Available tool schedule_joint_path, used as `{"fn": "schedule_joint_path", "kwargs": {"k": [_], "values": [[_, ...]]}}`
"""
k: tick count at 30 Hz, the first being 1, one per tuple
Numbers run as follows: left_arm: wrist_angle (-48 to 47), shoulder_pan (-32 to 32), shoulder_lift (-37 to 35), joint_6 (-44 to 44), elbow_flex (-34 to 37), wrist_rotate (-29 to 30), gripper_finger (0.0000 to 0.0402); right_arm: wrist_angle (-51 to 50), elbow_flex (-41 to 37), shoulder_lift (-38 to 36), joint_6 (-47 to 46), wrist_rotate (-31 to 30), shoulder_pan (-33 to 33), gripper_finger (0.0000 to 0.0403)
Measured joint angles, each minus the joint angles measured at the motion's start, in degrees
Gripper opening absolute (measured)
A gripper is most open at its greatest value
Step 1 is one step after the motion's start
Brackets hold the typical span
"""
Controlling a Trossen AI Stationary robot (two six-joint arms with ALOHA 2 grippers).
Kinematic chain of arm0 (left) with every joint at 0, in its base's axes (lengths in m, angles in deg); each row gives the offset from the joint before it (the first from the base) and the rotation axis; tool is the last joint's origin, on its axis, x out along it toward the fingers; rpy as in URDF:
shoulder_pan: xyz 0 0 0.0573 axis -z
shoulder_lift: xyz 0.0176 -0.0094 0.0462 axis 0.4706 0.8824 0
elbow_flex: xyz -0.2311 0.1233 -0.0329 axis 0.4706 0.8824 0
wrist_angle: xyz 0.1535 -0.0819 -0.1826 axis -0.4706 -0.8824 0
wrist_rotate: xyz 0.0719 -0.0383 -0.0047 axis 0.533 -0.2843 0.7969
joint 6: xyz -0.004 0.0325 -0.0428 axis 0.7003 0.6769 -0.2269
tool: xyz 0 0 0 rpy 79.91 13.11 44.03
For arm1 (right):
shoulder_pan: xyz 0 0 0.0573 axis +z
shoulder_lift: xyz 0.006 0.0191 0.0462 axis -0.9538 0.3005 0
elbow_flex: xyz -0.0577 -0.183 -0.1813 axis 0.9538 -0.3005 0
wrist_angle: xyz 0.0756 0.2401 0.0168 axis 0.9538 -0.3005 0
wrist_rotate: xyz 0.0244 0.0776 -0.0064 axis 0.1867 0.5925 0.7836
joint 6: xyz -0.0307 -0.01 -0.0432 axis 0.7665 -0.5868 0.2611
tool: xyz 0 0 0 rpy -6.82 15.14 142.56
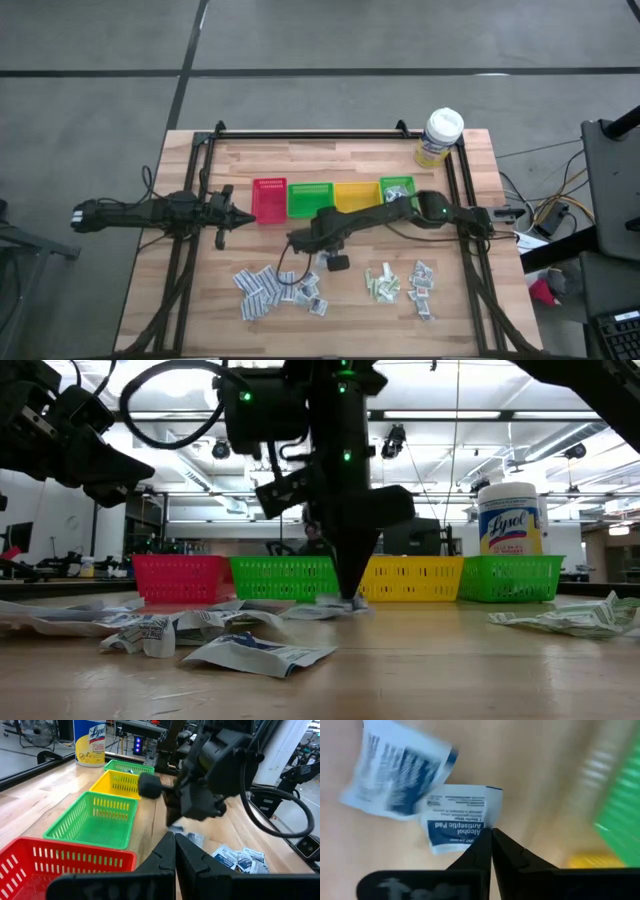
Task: Pick & Place First Aid Supplies
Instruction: Put the blue alcohol pad into the right green bin
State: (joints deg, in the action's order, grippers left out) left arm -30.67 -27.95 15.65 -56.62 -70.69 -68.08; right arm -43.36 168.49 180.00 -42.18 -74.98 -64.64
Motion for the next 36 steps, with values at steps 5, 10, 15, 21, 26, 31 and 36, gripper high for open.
{"fn": "schedule_joint_path", "kwargs": {"k": [5,10,15,21,26,31,36], "values": [[-0.01,0.01,0.0,0.0,0.0,0.0,0.0,-8.42,4.14,-0.06,-3.36,-2.79,0.12,0.0008],[-0.02,0.0,0.0,0.0,0.0,0.0,0.0,-17.65,8.22,-0.08,-7.69,-2.84,0.29,0.0008],[-0.03,0.02,0.0,0.0,0.0,0.0,0.0,-18.12,8.92,-1.02,-10.47,2.29,0.56,0.0008],[-0.02,0.01,0.07,0.0,0.0,0.0,0.0,-18.22,8.02,-1.12,-10.46,2.39,1.51,0.0008],[-0.02,0.02,0.07,0.0,0.0,0.0,0.0,-18.16,7.52,-1.11,-10.48,2.9,2.55,0.0008],[-0.02,0.01,0.07,0.01,0.0,0.0,0.0,-18.2,7.42,-1.13,-10.67,5.58,3.63,0.0008],[-0.02,0.0,0.07,0.0,0.0,0.0,0.0,-18.22,7.37,-1.13,-11.55,5.6,4.87,0.0008]]}}
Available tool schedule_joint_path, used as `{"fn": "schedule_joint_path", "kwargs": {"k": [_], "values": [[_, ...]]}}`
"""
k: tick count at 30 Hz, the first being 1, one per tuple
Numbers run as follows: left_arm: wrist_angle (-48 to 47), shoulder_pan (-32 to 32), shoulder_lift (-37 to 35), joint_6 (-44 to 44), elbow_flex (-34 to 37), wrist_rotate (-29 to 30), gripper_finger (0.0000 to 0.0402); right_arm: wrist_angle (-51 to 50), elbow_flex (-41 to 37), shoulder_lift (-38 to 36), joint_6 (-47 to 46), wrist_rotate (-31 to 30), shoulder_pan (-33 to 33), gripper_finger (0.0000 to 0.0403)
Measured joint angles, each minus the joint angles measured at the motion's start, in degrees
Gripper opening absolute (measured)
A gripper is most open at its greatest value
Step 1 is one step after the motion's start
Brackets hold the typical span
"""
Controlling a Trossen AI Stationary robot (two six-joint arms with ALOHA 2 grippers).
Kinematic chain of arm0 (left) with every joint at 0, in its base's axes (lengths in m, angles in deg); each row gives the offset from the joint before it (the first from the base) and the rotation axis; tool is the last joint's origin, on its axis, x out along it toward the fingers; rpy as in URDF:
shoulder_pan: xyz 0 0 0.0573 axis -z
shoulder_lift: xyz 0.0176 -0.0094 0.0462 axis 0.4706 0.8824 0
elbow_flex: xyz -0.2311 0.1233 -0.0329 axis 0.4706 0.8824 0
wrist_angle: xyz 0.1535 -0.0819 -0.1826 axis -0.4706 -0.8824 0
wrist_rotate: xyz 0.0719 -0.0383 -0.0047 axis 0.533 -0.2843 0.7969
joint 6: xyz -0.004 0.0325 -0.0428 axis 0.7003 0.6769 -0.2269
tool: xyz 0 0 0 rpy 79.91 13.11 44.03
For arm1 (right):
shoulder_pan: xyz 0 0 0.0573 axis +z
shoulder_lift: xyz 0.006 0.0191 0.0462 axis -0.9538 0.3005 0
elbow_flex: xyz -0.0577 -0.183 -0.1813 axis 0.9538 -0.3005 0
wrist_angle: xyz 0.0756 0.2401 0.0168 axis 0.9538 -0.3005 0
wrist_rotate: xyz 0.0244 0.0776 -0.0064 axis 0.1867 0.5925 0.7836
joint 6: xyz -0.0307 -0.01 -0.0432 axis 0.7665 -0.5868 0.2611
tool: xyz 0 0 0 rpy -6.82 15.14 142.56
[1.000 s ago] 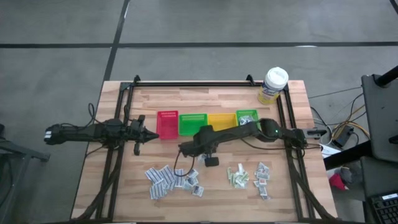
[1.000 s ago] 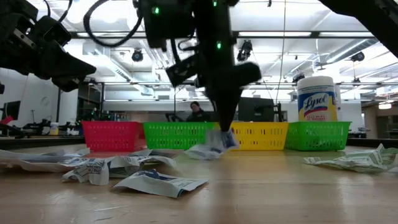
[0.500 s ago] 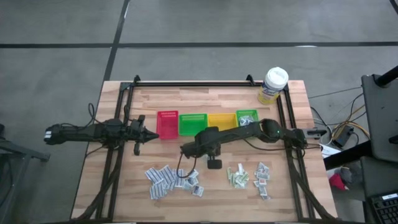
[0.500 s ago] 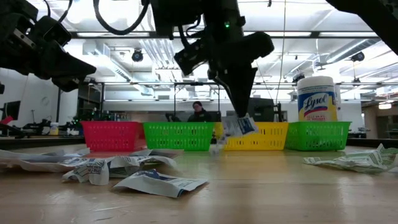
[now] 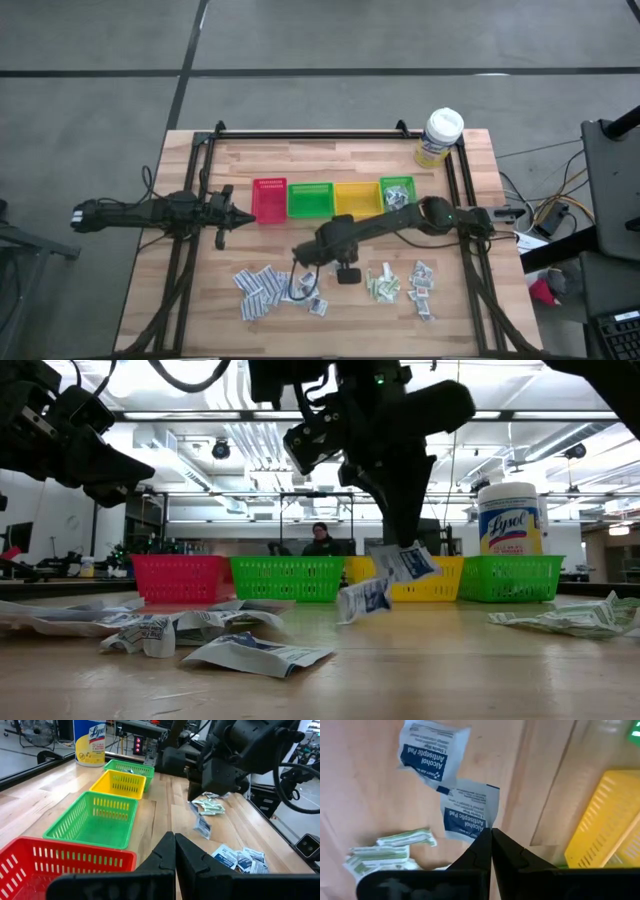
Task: Pick & Place First Aid Supplies
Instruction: Put the blue alcohol pad into the right green bin
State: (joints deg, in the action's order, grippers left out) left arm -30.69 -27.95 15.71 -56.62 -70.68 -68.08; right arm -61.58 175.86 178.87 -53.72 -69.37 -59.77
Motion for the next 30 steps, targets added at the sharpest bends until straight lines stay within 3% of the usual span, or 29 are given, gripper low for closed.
{"fn": "schedule_joint_path", "kwargs": {"k": [10,14,23,30], "values": [[0.09,0.0,0.02,-0.07,0.0,0.0,0.0,0.02,-1.29,0.44,-7.01,-14.48,0.88,0.0008],[0.13,0.01,0.0,-0.09,0.0,0.0,0.0,0.07,-1.29,0.44,-6.76,-16.95,1.03,0.0008],[0.17,0.02,0.02,-0.13,0.0,0.0,0.0,3.3,-1.2,0.22,-3.33,-16.15,1.32,0.0008],[0.17,0.0,0.02,-0.15,0.0,0.0,0.0,-0.08,-1.34,-1.32,-5.95,-1.48,1.15,0.0008]]}}
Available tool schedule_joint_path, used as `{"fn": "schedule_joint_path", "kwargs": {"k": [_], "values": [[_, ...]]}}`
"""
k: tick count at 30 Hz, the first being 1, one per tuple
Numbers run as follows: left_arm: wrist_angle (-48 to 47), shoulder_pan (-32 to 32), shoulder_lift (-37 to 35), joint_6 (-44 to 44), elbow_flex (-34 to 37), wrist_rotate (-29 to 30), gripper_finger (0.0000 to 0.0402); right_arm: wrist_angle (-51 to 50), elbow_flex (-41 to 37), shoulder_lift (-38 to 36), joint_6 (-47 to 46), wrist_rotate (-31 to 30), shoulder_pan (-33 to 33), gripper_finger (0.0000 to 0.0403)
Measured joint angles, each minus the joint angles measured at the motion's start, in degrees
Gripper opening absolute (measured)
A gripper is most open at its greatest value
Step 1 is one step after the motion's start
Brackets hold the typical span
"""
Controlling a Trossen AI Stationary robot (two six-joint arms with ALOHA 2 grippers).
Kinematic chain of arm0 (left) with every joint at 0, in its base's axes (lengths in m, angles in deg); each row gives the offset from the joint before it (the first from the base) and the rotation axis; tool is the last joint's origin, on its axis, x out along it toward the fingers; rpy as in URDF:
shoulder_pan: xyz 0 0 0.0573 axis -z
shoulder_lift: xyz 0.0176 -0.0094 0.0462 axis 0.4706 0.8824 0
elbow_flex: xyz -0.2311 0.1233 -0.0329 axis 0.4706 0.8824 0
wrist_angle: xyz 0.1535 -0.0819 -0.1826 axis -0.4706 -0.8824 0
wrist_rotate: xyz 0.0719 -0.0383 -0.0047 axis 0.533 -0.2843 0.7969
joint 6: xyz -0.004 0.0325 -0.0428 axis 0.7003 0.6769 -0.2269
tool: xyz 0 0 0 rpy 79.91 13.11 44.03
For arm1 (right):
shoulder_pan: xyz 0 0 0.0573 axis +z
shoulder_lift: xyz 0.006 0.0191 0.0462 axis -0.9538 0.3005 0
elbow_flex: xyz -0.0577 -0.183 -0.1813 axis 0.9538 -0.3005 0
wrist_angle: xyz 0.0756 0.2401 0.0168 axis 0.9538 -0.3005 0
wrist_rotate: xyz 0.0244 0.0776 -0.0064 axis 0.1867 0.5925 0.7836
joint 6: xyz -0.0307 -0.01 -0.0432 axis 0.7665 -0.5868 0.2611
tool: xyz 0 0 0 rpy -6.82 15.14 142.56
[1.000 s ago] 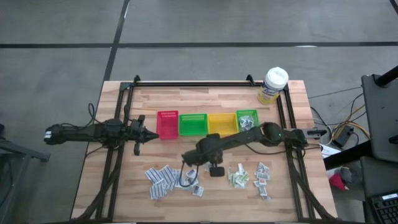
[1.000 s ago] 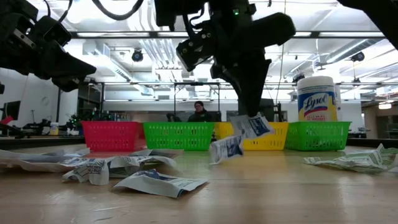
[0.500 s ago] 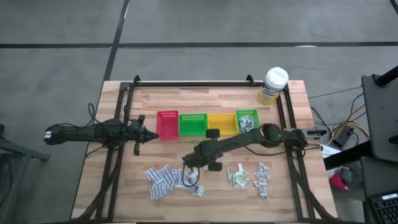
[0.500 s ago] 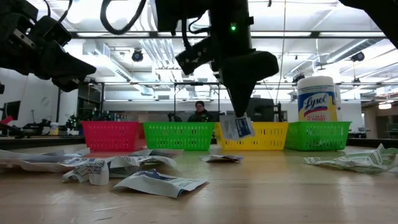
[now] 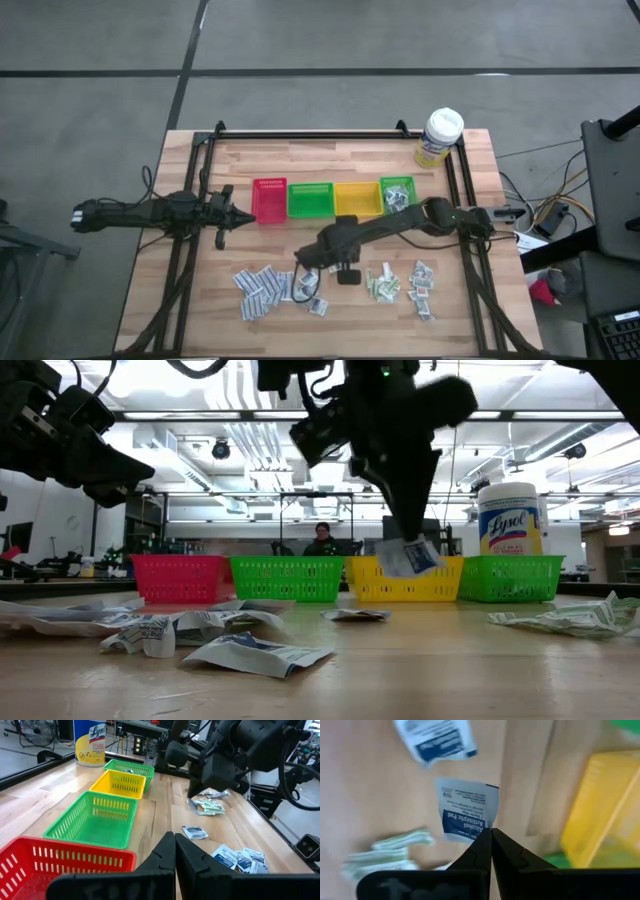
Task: Pick & Place First Aid Supplies
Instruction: Put the blue alcohol pad into the right green bin
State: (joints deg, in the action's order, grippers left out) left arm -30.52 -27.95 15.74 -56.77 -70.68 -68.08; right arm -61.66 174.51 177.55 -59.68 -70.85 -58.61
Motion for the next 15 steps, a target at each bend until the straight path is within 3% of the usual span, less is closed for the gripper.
{"fn": "schedule_joint_path", "kwargs": {"k": [6,15], "values": [[0.0,0.0,0.0,-0.03,0.0,0.0,0.0,0.11,-1.25,-0.73,-3.79,8.21,0.01,0.0008],[0.01,0.01,0.0,-0.04,0.0,0.0,0.0,0.14,-7.5,-1.69,-8.61,9.62,-0.03,0.0008]]}}
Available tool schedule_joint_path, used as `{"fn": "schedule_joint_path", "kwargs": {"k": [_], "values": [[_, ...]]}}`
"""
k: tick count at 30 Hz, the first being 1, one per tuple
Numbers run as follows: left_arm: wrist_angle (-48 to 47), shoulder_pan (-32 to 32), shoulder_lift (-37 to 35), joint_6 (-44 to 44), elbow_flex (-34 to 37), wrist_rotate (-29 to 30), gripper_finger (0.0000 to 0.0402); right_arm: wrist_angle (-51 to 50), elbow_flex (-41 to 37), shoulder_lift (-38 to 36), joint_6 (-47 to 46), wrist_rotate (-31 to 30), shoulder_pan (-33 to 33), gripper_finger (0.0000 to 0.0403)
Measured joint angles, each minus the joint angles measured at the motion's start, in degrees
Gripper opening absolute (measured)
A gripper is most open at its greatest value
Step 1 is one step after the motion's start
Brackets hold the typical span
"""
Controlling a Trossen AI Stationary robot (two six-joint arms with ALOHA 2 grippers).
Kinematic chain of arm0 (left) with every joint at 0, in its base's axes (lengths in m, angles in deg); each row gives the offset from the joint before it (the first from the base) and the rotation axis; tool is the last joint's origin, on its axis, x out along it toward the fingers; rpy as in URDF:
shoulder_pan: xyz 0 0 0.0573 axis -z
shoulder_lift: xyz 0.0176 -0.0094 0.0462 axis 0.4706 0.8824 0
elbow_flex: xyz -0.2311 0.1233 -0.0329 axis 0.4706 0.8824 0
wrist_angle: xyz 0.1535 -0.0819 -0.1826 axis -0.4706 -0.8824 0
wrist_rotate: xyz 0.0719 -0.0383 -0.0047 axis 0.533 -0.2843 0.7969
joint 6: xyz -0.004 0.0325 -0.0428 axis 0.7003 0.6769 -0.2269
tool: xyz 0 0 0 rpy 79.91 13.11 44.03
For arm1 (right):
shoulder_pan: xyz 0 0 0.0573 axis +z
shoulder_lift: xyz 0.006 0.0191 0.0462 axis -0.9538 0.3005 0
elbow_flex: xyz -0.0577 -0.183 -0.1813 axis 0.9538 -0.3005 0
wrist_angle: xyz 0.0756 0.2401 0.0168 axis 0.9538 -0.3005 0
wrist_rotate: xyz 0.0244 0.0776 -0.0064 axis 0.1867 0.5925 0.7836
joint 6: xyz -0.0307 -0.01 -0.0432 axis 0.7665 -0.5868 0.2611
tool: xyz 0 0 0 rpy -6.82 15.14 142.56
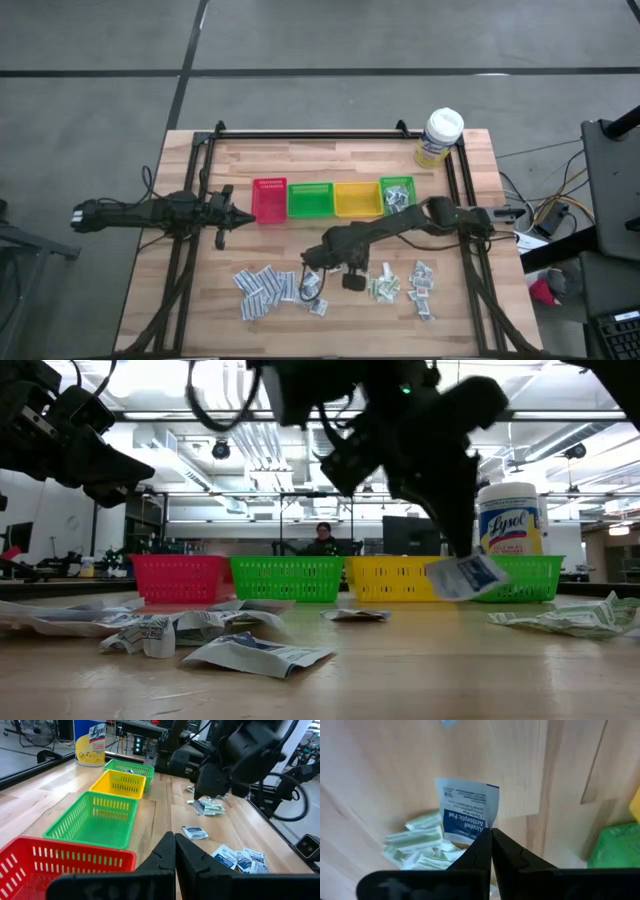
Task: Pick & Place First Aid Supplies
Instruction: Put the blue alcohol pad into the right green bin
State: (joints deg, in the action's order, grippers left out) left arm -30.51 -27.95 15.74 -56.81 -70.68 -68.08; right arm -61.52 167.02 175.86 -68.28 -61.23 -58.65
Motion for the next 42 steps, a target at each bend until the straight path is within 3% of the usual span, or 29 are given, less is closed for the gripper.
{"fn": "schedule_joint_path", "kwargs": {"k": [4,24,30,36,42], "values": [[-0.01,0.0,0.0,0.0,0.0,0.0,0.0,-0.09,-5.13,-4.13,-2.04,-1.97,0.0,0.0008],[0.13,0.02,0.11,0.0,0.0,0.0,0.0,-0.1,-37.75,-38.14,-25.39,-8.78,-2.32,0.0008],[0.18,0.01,0.11,0.0,0.0,0.0,0.0,0.08,-43.61,-44.41,-31.82,-12.86,-7.38,0.0008],[0.21,-0.01,0.11,0.0,0.0,0.0,0.0,0.91,-44.62,-48.99,-38.68,-15.95,-15.49,0.0008],[0.23,-0.01,0.11,0.0,0.0,0.0,0.0,5.5,-44.62,-50.8,-38.68,-16.0,-25.14,0.0008]]}}
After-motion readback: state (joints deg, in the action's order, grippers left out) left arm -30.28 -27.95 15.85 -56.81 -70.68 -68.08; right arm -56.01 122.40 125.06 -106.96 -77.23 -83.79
